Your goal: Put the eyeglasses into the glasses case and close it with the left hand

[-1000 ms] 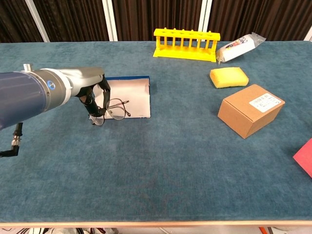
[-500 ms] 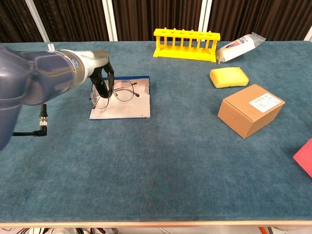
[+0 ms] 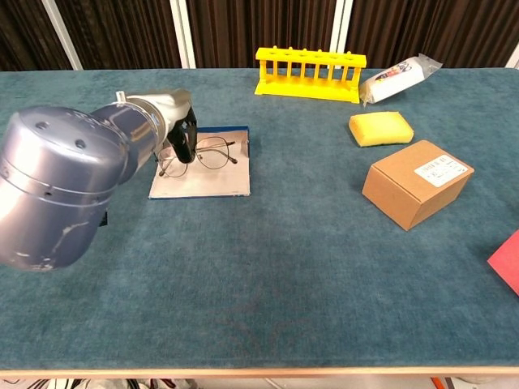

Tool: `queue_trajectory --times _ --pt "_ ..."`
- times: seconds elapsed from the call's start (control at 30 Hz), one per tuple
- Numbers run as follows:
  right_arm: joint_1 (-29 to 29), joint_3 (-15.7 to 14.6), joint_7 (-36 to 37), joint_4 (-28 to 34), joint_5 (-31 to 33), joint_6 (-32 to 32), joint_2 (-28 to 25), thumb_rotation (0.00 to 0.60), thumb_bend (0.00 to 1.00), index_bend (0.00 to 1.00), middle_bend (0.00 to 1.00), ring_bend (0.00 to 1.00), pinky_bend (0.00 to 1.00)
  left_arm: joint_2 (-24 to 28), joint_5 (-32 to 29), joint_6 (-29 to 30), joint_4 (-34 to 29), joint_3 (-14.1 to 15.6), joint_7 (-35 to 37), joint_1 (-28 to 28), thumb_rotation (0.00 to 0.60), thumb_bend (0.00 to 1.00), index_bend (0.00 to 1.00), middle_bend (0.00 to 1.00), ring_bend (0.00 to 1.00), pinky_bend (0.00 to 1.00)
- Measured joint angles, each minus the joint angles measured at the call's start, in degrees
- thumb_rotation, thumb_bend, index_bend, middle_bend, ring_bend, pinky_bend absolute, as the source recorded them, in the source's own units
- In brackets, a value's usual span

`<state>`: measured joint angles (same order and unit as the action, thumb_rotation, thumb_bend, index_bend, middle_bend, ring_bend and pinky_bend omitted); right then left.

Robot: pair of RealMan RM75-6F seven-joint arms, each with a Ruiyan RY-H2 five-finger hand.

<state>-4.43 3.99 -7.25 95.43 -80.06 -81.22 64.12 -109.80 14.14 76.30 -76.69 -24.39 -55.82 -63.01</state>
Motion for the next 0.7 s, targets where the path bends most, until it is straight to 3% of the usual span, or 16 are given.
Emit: queue_trajectory --times 0.7 --pt "0.2 -0.2 -0.3 -0.1 -0.5 -0.4 0.1 0.600 0.14 0.07 0.02 0.10 0.23 -6.8 4.3 -3.2 12.5 -3.0 1.7 -1.2 0.600 0.42 0.57 0.11 0.00 0.01"
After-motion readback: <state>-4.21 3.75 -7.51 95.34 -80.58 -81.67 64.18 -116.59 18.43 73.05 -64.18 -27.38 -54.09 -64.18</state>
